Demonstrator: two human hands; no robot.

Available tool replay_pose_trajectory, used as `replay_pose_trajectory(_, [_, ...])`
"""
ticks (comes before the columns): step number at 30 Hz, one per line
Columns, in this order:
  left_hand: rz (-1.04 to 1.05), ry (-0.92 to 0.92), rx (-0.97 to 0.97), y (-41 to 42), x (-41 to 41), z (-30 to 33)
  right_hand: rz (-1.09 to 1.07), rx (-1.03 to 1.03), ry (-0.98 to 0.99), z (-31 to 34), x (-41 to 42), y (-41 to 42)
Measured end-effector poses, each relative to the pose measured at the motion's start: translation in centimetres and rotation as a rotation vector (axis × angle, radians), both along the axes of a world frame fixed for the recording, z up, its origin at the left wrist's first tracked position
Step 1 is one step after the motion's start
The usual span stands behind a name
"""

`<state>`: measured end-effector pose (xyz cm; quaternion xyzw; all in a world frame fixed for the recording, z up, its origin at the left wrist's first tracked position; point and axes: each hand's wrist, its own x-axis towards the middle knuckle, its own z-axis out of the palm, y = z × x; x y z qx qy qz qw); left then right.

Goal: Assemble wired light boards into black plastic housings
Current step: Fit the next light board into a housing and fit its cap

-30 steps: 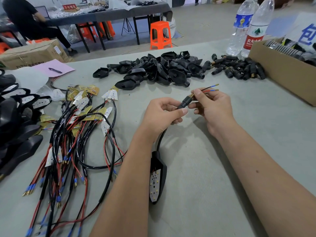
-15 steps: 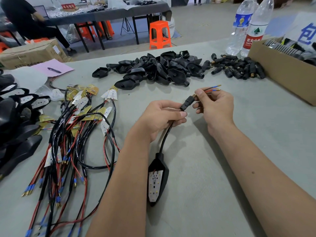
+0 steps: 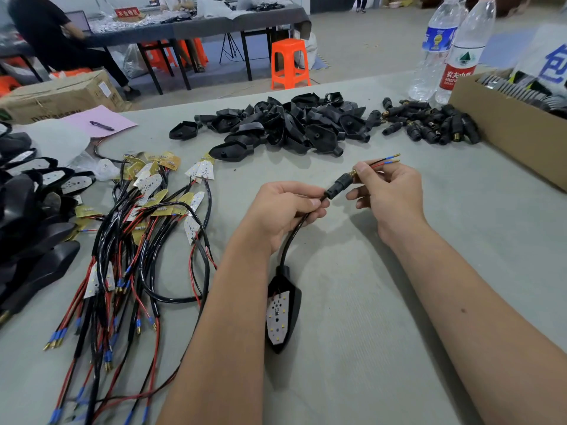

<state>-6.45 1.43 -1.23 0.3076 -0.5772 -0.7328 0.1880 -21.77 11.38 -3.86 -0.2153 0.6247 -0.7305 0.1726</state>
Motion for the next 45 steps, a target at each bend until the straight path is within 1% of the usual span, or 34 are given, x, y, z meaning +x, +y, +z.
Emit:
replay_pose_trajectory(4, [0.057, -0.009, -0.025, 0.0, -0.3, -0.2, -0.002, 0.002, 0.001, 0.0, -0.1, 0.0])
replay_pose_trajectory(8, [0.148, -0.058, -0.175, 0.3, -0.7, -0.6, -0.025, 0.019, 0.039, 0.1, 0.2, 0.1])
replay_pose_trajectory(11, [0.103, -0.074, -0.259, 0.6, -0.7, -0.6, -0.105, 0.039, 0.053, 0.1, 0.4, 0.1])
replay_pose_trajectory(15, [0.073, -0.115, -0.437, 1.1, -1.0, -0.5, -0.195, 0.062, 0.070, 0.1, 0.6, 0.1])
replay_pose_trajectory(21, [0.090, -0.154, -0.679, 1.4, -1.5, -0.6, -0.201, 0.082, 0.095, 0.2, 0.7, 0.0])
replay_pose_trajectory(24, [0.111, -0.170, -0.727, 1.1, -1.5, -0.9, -0.161, 0.076, 0.081, 0.2, 0.6, 0.0])
replay_pose_trajectory(28, [0.135, -0.153, -0.690, 1.0, -1.4, -0.9, -0.001, 0.011, 0.007, 0.3, 0.4, 0.1])
replay_pose_trajectory(31, [0.129, -0.128, -0.631, 1.0, -1.3, -0.8, 0.061, -0.029, -0.029, 0.3, 0.2, 0.3])
replay_pose_trajectory(34, [0.106, -0.102, -0.514, 0.9, -1.1, -0.6, 0.108, -0.077, -0.072, 0.4, 0.0, 0.5])
replay_pose_trajectory(39, [0.016, 0.008, -0.317, 0.6, -0.1, 0.2, 0.229, -0.200, -0.212, 0.7, -0.2, 0.8])
replay_pose_trajectory(42, [-0.028, 0.040, -0.270, 0.5, 0.1, 0.3, 0.258, -0.217, -0.253, 0.8, -0.2, 0.8])
replay_pose_trajectory(45, [0.002, 0.051, -0.304, 0.6, 0.1, 0.3, 0.196, -0.160, -0.229, 0.6, -0.4, 0.7])
